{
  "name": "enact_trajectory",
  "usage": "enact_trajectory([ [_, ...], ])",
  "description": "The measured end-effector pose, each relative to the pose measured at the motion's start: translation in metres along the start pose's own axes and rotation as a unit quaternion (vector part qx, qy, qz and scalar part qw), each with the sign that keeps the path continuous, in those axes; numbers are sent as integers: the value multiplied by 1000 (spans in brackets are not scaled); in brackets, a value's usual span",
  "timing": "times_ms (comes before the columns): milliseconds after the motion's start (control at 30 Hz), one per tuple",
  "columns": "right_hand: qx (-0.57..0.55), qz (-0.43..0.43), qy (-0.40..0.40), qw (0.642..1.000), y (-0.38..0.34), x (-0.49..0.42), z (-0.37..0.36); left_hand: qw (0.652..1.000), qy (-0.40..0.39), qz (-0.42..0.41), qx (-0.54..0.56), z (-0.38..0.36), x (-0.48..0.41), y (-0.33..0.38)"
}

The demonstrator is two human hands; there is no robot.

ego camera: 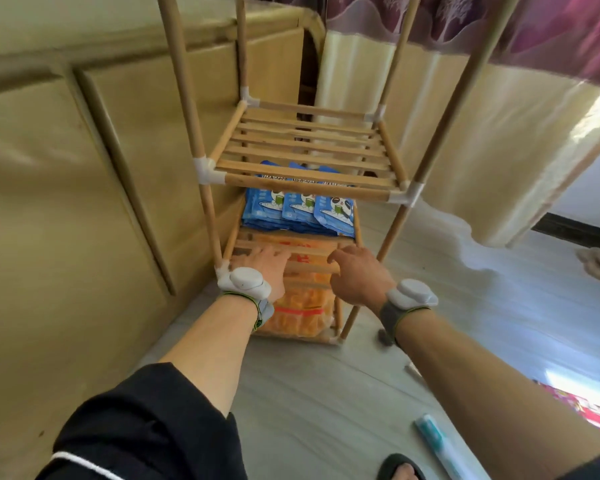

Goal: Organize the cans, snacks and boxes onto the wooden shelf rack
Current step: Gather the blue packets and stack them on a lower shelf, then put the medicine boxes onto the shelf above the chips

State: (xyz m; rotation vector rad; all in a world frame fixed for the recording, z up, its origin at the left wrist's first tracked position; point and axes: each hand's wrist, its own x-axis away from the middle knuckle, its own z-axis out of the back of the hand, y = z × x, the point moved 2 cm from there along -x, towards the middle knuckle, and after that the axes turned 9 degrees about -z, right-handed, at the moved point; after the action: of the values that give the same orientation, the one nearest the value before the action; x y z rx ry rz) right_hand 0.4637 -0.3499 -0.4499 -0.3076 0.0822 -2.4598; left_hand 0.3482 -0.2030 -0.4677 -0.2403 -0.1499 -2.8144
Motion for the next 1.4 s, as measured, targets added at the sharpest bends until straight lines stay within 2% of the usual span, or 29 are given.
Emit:
enact_trajectory([
  [200, 0, -13, -21, 1000, 38, 58, -2, 997, -36, -57, 23, 2, 20, 56],
  [267, -2, -44, -38, 998, 71, 82, -4, 995, -42, -82, 40, 2, 21, 94],
  [400, -7, -89, -45, 995, 109, 108, -12, 994, 24, -100, 34, -6, 16, 139],
  [633, -33, -186, -38, 981, 212, 168, -22, 979, -33, -201, 3, -15, -9, 257],
  [967, -72, -331, -6, 941, 364, 263, -18, 946, -51, -320, -20, -19, -12, 416],
  [1133, -85, -381, -40, 920, 406, 297, -35, 945, -29, -325, -28, -54, -3, 451],
  [1400, -113, -469, -92, 871, 424, 335, -101, 914, -151, -375, -37, -110, -10, 464],
])
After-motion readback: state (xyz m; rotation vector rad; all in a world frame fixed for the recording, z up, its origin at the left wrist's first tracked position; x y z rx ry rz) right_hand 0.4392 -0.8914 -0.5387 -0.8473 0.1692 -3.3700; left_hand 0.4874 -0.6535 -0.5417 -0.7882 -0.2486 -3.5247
